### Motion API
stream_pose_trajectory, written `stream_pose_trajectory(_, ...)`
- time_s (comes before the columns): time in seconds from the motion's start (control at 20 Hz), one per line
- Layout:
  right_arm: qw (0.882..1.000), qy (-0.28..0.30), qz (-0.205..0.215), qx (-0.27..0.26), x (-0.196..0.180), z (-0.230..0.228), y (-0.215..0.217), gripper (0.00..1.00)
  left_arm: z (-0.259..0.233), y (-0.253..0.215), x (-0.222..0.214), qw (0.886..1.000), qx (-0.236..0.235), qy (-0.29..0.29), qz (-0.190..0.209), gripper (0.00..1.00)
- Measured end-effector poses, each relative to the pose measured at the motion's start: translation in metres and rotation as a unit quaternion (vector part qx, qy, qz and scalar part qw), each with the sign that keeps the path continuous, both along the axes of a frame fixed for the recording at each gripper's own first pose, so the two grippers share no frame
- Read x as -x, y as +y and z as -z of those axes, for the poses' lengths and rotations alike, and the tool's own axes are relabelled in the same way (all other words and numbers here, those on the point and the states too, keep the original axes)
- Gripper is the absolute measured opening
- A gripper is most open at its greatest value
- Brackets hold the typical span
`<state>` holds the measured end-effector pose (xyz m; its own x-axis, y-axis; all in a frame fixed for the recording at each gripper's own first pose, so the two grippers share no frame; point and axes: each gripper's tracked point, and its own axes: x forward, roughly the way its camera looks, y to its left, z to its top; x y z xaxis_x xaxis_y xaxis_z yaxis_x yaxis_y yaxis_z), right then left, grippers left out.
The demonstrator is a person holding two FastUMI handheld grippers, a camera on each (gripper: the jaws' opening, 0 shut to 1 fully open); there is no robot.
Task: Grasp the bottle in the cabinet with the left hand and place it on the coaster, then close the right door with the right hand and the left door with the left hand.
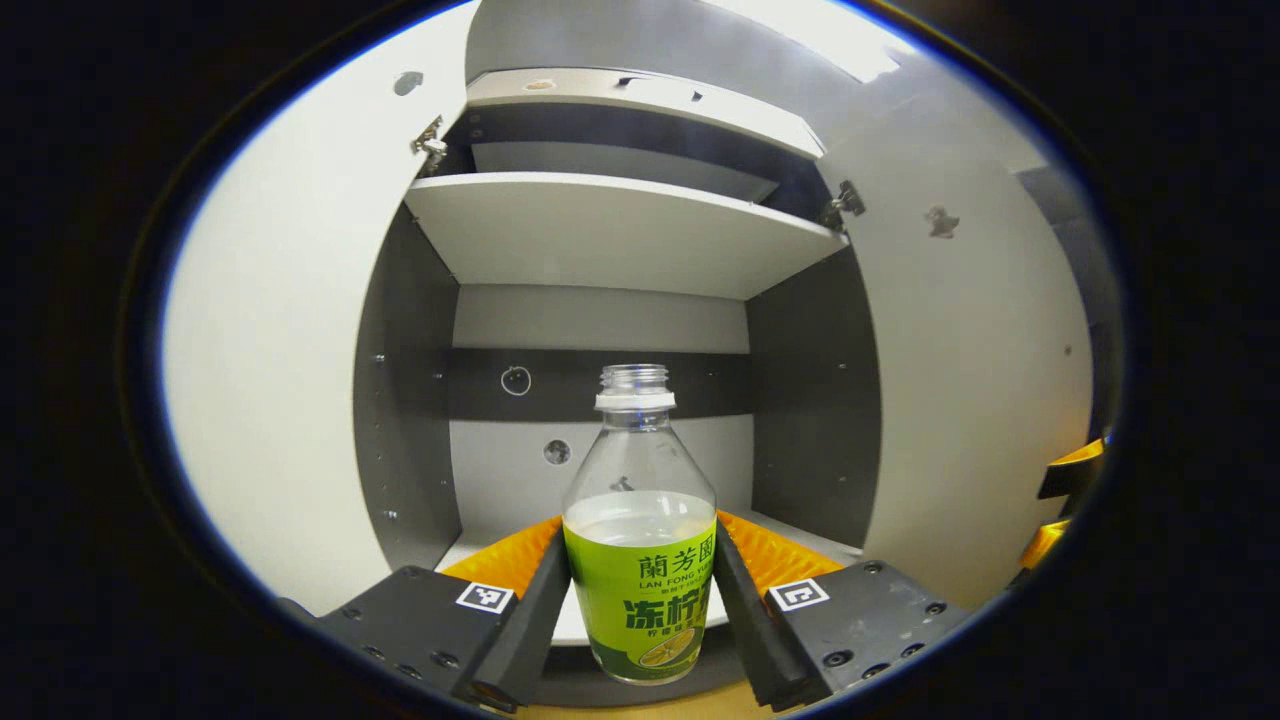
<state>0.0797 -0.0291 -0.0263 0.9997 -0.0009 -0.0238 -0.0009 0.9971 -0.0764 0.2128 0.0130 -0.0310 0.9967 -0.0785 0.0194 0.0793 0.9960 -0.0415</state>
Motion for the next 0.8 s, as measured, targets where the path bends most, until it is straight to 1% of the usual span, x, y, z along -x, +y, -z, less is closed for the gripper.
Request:
stream_pose_trajectory(0.15, 1.0, -0.007, 0.022, 0.019, 0.028, -0.004, 0.004, 0.98, 0.016, -0.001, 0.055, 1.0, 0.002, 0.01, 0.007, 0.78)
stream_pose_trajectory(0.2, 0.999, -0.01, 0.028, 0.022, 0.036, -0.004, 0.005, 0.98, 0.025, -0.006, 0.073, 1.0, 0.006, 0.014, 0.015, 0.78)
stream_pose_trajectory(0.25, 0.999, -0.011, 0.032, 0.022, 0.045, -0.003, 0.007, 1.0, 0.034, -0.013, 0.09, 0.999, 0.013, 0.017, 0.027, 0.78)
stream_pose_trajectory(0.35, 0.999, -0.016, 0.035, 0.018, 0.055, -0.002, 0.011, 0.94, 0.055, -0.024, 0.119, 0.999, 0.021, 0.023, 0.043, 0.78)
stream_pose_trajectory(0.4, 0.999, -0.017, 0.038, 0.018, 0.057, 0.0, 0.011, 0.98, 0.068, -0.029, 0.129, 0.998, 0.021, 0.029, 0.05, 0.78)
stream_pose_trajectory(0.45, 0.999, -0.017, 0.039, 0.018, 0.058, 0.002, 0.01, 0.94, 0.083, -0.036, 0.139, 0.997, 0.02, 0.038, 0.058, 0.78)
stream_pose_trajectory(0.5, 0.999, -0.016, 0.04, 0.019, 0.058, 0.006, 0.008, 0.98, 0.097, -0.043, 0.147, 0.997, 0.021, 0.045, 0.065, 0.78)
stream_pose_trajectory(0.6, 0.999, -0.016, 0.042, 0.017, 0.056, 0.018, 0.001, 0.98, 0.127, -0.056, 0.16, 0.995, 0.029, 0.05, 0.077, 0.78)
stream_pose_trajectory(0.7, 0.999, -0.009, 0.038, 0.012, 0.054, 0.039, -0.007, 0.98, 0.158, -0.064, 0.17, 0.995, 0.035, 0.05, 0.073, 0.78)
stream_pose_trajectory(0.8, 1.0, 0.005, 0.023, 0.008, 0.054, 0.065, -0.009, 0.98, 0.192, -0.072, 0.177, 0.996, 0.035, 0.05, 0.066, 0.78)
